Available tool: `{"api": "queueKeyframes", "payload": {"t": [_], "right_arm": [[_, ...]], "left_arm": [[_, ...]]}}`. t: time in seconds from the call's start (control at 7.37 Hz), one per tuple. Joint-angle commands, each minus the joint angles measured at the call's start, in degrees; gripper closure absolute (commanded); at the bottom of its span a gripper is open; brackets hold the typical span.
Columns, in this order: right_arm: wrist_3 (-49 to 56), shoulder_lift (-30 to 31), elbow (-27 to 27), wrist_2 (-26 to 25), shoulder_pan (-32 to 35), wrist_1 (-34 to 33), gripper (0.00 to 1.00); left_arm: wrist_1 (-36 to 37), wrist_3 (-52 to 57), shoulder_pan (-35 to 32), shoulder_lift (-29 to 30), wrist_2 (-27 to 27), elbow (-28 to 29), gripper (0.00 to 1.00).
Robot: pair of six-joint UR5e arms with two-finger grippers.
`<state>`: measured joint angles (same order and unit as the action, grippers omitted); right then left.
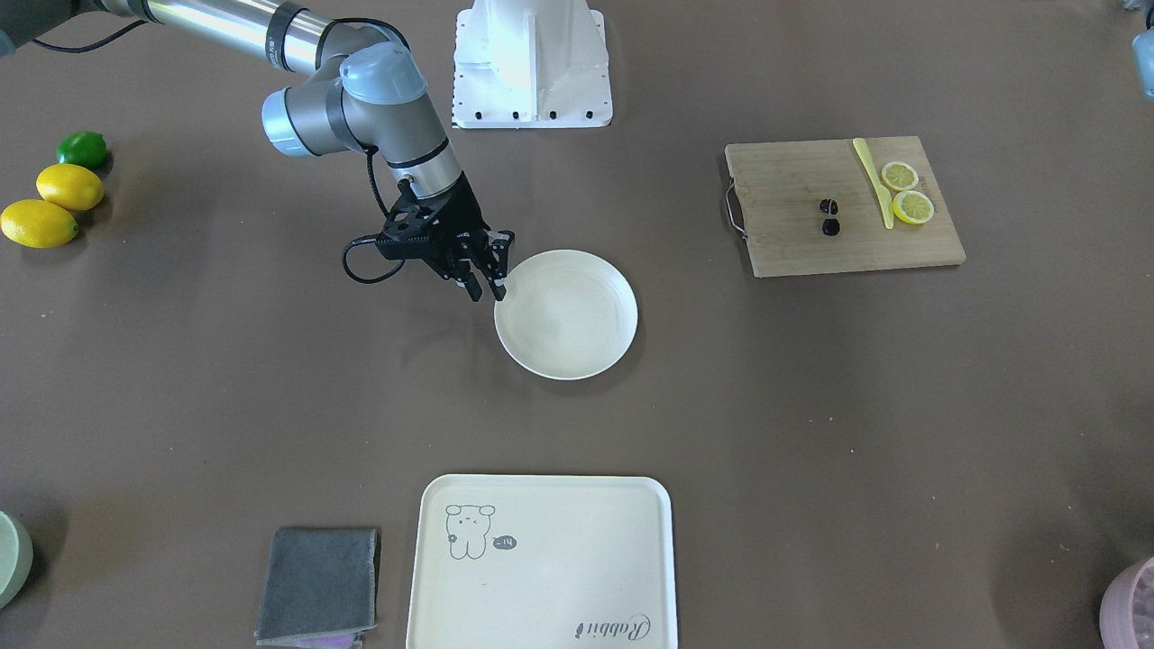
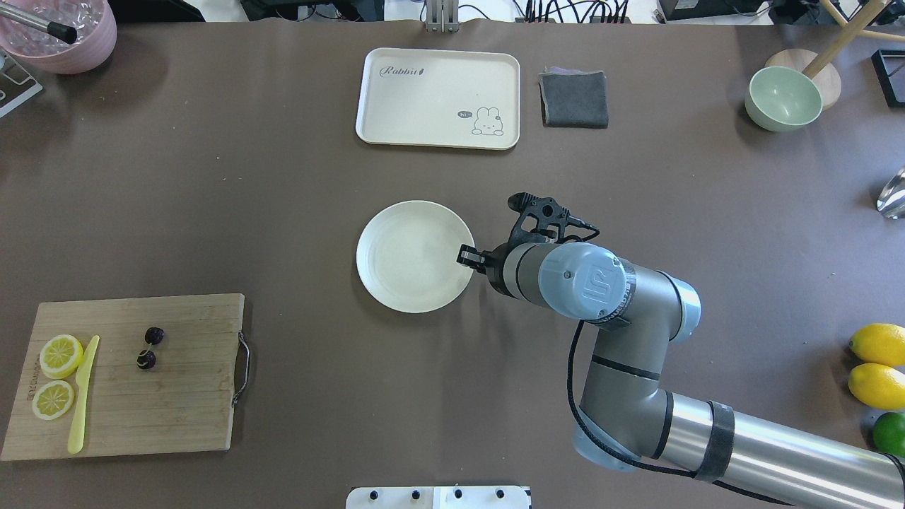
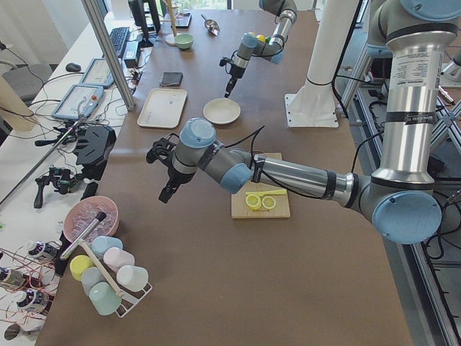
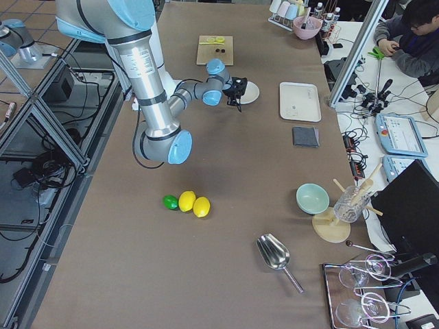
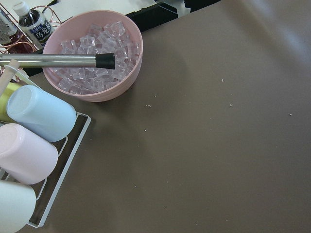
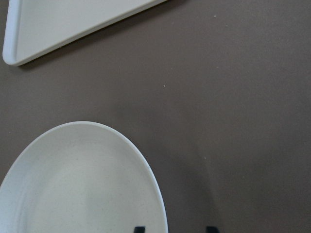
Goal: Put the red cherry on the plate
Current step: 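Slide the white plate with the right gripper toward the table center, then release the plate and withdraw the right arm while the left arm reaches toward the cherries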
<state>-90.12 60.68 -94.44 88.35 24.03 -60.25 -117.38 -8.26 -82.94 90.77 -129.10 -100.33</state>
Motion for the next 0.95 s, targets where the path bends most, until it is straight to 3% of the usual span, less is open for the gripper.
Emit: {"api": "queueKeyframes", "payload": {"t": [0.0, 0.27, 0.54, 0.81], "right_arm": [[6.4, 0.2, -7.6, 4.3, 4.1, -10.0, 0.00], [17.5, 1.0, -13.0, 18.1, 16.3, -21.4, 0.00], [32.6, 6.1, -13.0, 27.3, 27.6, -22.1, 0.00], [48.0, 12.1, -13.0, 37.0, 38.7, -22.0, 0.00]], "left_arm": [[0.5, -2.6, 0.1, -0.1, -6.4, -0.2, 0.02], [-3.4, -20.0, 5.2, -4.5, -8.9, -5.7, 0.02], [-8.8, -34.9, 14.9, -9.1, -7.9, -11.5, 0.02], [-8.9, -42.9, 27.7, -10.6, 1.9, -15.2, 0.02]]}}
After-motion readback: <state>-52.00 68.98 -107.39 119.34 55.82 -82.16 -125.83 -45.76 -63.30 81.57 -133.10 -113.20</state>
